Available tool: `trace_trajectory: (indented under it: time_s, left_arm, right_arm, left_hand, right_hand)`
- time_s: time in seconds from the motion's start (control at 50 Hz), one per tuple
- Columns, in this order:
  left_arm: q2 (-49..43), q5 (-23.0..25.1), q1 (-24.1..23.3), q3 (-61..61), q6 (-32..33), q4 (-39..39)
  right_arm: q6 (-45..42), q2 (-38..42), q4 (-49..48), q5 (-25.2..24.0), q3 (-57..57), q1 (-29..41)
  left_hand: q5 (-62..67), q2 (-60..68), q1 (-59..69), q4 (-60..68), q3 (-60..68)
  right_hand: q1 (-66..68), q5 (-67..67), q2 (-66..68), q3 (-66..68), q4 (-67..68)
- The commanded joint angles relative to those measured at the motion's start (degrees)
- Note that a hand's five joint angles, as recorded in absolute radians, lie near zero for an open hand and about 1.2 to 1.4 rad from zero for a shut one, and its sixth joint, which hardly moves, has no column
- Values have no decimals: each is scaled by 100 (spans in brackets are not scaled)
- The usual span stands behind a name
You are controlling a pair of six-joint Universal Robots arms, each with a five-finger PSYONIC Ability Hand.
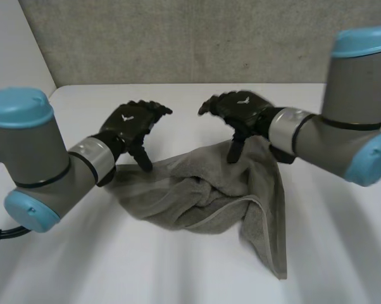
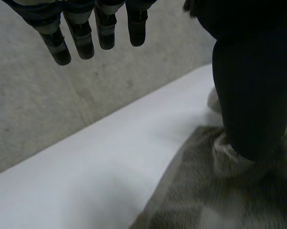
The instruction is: Fold the laundry
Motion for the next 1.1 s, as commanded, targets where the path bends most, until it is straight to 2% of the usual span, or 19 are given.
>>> trace_trajectory:
  time_s: [0.02,0.12,0.14,0.16,0.2,0.22,0.24,0.32,0.38,0.42,0.44,0.48,0.5,0.54,0.72,0.82,0.9,1.0,1.1]
  left_arm:
    - [-160,22,88,-99,357,319]
    - [-151,31,203,-117,339,354]
    - [-134,31,229,-125,331,354]
    - [-116,40,229,-125,330,354]
    - [-99,49,229,-134,330,354]
    - [-90,92,238,-143,330,354]
    - [-90,93,238,-143,330,354]
    - [-81,268,238,-169,322,345]
    - [-90,399,238,-213,313,337]
    - [-98,470,238,-274,313,345]
    - [-99,523,238,-336,304,363]
    - [-107,575,229,-371,304,372]
    - [-125,611,220,-398,287,380]
    - [-142,629,185,-415,252,398]
    - [-151,629,-227,-468,-398,556]
    - [-151,655,-420,-617,-513,626]
    - [-239,655,-641,-688,-487,644]
    - [-248,690,-702,-793,-487,644]
    - [-213,997,-904,-907,-487,662]
  right_arm:
    - [-7,1526,775,83,-1589,349]
    - [11,2039,864,128,-2120,587]
    - [-6,2065,864,136,-2154,631]
    - [-7,2065,864,136,-2155,631]
    - [-7,1908,881,128,-2137,701]
    - [-7,1907,881,128,-2137,701]
    - [-7,1690,907,136,-2085,701]
    - [-77,742,960,259,-1499,623]
    - [-165,422,978,391,-1188,578]
    - [-706,-181,1152,558,-384,412]
    - [-710,-185,1154,558,-379,411]
    - [-1636,-858,1355,611,643,210]
    - [-1641,-861,1356,611,649,209]
    - [-2341,-1491,1286,602,1629,95]
    - [-3311,-2382,495,549,3646,77]
    - [-4048,-3040,21,365,4751,42]
    - [-4252,-3164,-103,391,5008,16]
    - [-4287,-3445,-121,172,5254,-63]
    - [-4348,-3893,-129,-539,5596,-54]
  left_hand:
    - [-24,132,111,131,124]
    - [-41,116,95,114,107]
    - [-58,99,78,97,90]
    - [-75,82,61,80,73]
    - [-75,82,61,80,73]
    - [-75,82,61,80,73]
    - [-75,82,61,80,73]
    - [-75,82,61,80,73]
    - [-75,82,61,80,73]
    - [-75,82,61,80,73]
    - [-58,99,78,97,90]
    - [-58,99,78,97,90]
    - [-58,99,78,97,90]
    - [-58,99,78,97,90]
    - [-41,116,95,114,107]
    - [-75,82,61,80,73]
    - [-92,65,44,63,56]
    - [-92,65,44,63,56]
    - [-92,65,44,63,56]
  right_hand:
    - [83,67,-12,48,-56]
    - [1464,1448,1369,1429,1325]
    - [2563,2547,2468,2528,2424]
    - [2574,2558,2479,2539,2435]
    - [5418,5402,5323,5383,5279]
    - [5434,5418,5339,5399,5294]
    - [6660,6644,6565,6625,6521]
    - [6672,6657,6578,6638,6533]
    - [6672,6657,6578,6638,6533]
    - [6672,6657,6578,6638,6533]
    - [6672,6657,6578,6638,6533]
    - [6672,6657,6578,6638,6533]
    - [6672,6657,6578,6638,6533]
    - [6672,6657,6578,6638,6533]
    - [6672,6657,6578,6638,6533]
    - [6672,6657,6578,6638,6533]
    - [6672,6657,6578,6638,6533]
    - [6672,6657,6578,6638,6533]
    - [6672,6657,6578,6638,6533]
